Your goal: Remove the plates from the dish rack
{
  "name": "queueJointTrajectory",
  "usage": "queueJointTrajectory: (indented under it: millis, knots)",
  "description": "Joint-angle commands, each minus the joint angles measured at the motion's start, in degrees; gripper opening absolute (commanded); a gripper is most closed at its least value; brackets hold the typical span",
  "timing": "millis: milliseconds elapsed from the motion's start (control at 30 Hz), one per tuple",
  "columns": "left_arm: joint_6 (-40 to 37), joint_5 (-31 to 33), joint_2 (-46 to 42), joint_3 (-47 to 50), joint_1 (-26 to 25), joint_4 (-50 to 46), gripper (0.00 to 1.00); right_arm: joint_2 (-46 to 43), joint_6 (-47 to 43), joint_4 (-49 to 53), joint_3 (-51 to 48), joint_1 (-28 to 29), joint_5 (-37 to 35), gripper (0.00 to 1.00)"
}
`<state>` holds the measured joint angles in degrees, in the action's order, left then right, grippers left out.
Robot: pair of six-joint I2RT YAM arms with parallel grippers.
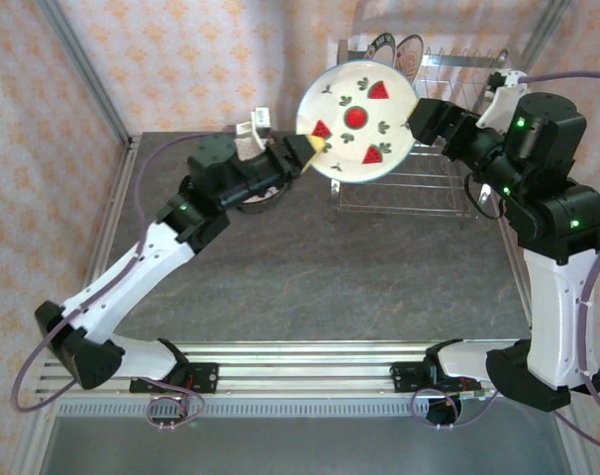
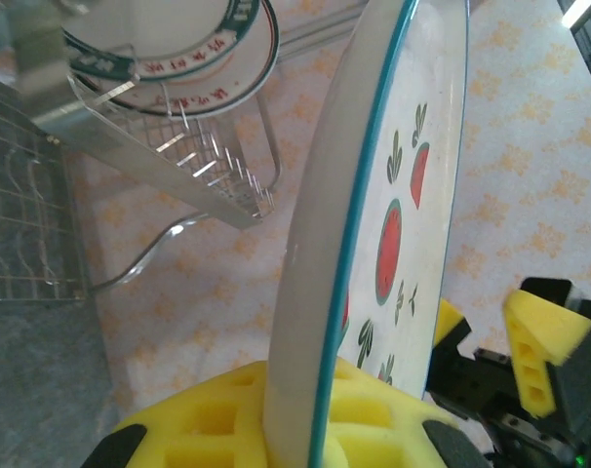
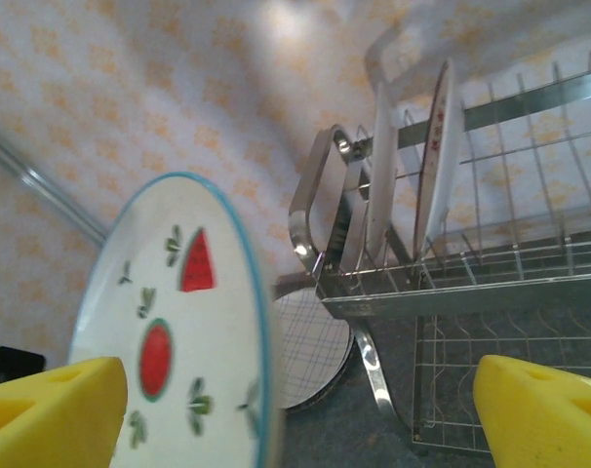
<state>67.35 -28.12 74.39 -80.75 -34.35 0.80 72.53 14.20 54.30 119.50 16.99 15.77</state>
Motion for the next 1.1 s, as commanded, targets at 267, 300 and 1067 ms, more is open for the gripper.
queueJointTrajectory:
  millis: [267, 300, 1067]
  knots:
    - [-7.3, -9.6, -14.5, 11.4, 9.2, -7.8, 0.0, -4.3, -7.9, -12.9, -14.9, 0.7, 13.9, 0.91]
    - [-7.8, -9.5, -15.2, 12.8, 9.8, -8.4, 0.0, -5.6, -8.8, -14.3, -17.1, 0.8, 14.8, 0.91]
    - [-10.4, -3.1, -18.1, 48.4, 11.9, 6.7, 0.0, -14.9, -29.9, -19.7, -38.5, 12.4, 14.4, 0.94]
